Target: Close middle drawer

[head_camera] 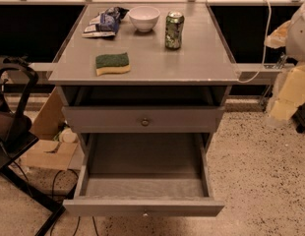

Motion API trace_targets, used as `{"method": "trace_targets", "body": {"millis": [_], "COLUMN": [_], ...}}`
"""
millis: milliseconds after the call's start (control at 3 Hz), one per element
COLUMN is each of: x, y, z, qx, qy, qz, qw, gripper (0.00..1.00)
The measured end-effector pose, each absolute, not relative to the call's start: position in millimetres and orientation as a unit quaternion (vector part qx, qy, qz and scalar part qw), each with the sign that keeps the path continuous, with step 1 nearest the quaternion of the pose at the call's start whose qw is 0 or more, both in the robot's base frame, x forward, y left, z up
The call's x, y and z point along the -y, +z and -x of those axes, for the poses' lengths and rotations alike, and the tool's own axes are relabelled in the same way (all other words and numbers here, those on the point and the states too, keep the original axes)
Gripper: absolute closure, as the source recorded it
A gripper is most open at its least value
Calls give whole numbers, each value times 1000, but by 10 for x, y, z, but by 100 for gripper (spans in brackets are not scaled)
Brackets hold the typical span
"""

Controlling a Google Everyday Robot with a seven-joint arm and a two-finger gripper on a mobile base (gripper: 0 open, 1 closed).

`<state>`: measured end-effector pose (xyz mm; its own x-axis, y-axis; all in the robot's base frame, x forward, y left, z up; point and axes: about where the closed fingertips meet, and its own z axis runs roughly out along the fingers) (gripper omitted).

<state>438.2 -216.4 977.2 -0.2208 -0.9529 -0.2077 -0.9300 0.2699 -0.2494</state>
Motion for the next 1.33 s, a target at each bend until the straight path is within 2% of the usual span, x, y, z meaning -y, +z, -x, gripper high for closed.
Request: {"method": "trace_targets", "body": {"millis": [333, 1000, 1333], "x": [2162, 2087, 2034], "y": [9777, 9182, 8527], "z": [-4383, -4215, -4039], "qx": [-780, -788, -801], "qy": [-36, -38, -22], "qz": [603, 588, 567], "qw": [162, 181, 190], "gripper": [0, 0, 19]}}
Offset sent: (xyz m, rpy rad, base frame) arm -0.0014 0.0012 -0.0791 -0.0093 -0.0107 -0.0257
